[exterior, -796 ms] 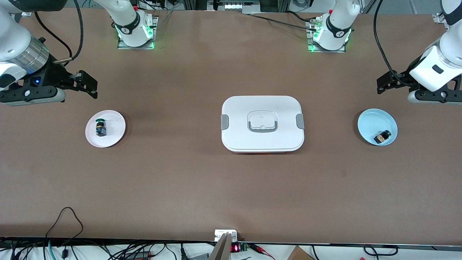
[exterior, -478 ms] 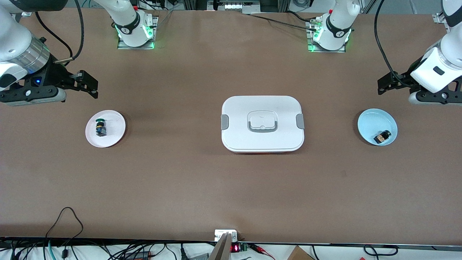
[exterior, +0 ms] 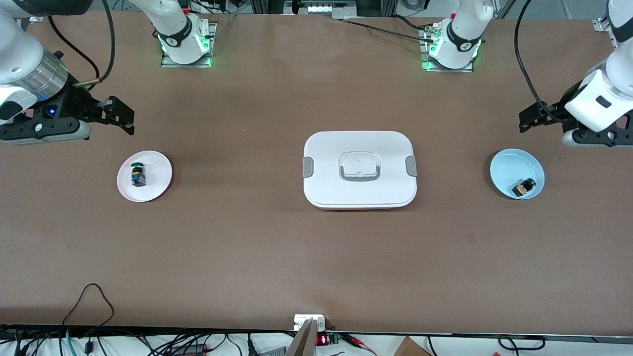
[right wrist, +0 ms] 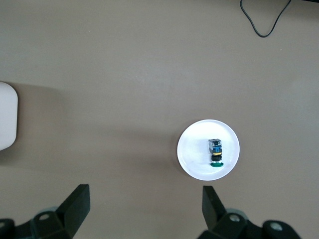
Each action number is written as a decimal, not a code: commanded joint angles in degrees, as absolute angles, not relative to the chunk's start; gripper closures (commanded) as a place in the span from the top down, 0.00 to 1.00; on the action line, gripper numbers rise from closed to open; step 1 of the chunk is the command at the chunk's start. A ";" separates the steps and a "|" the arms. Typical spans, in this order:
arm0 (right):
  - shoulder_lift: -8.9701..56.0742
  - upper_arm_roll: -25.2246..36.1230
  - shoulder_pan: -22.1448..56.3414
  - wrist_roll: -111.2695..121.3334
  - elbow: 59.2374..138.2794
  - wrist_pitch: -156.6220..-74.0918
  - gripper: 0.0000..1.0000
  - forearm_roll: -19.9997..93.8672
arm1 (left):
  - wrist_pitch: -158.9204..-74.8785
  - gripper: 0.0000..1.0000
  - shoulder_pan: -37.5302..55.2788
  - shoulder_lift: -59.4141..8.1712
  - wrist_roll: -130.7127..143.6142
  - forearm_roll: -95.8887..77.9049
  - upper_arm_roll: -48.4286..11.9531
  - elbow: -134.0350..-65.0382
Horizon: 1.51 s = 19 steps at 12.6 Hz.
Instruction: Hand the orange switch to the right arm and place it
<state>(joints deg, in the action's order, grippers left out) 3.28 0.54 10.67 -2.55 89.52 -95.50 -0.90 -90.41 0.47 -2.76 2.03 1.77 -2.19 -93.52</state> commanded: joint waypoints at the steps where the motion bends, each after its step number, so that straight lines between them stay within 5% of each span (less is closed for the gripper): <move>1: 2.81 0.35 10.63 -3.34 89.82 -95.45 1.00 -1.41 | -89.03 1.00 -1.14 -8.78 1.50 0.79 -2.28 -88.77; 4: 2.81 0.44 10.63 -3.34 89.82 -95.89 1.00 -1.67 | -89.90 1.00 -3.86 -11.07 0.61 1.05 -2.20 -89.55; 9: 3.16 0.88 10.28 -3.25 89.74 -96.07 1.00 -2.02 | -102.89 1.00 -11.94 -12.14 10.71 0.53 -2.11 -98.49; 13: 1.94 0.97 9.23 -2.90 89.65 -93.70 1.00 -1.93 | -125.28 0.89 -15.38 -11.08 13.18 0.53 -2.20 -114.04; 19: 1.58 1.05 9.14 -2.64 87.73 -90.36 1.00 -2.20 | -152.46 1.00 -17.49 -17.56 13.36 0.53 -2.11 -126.65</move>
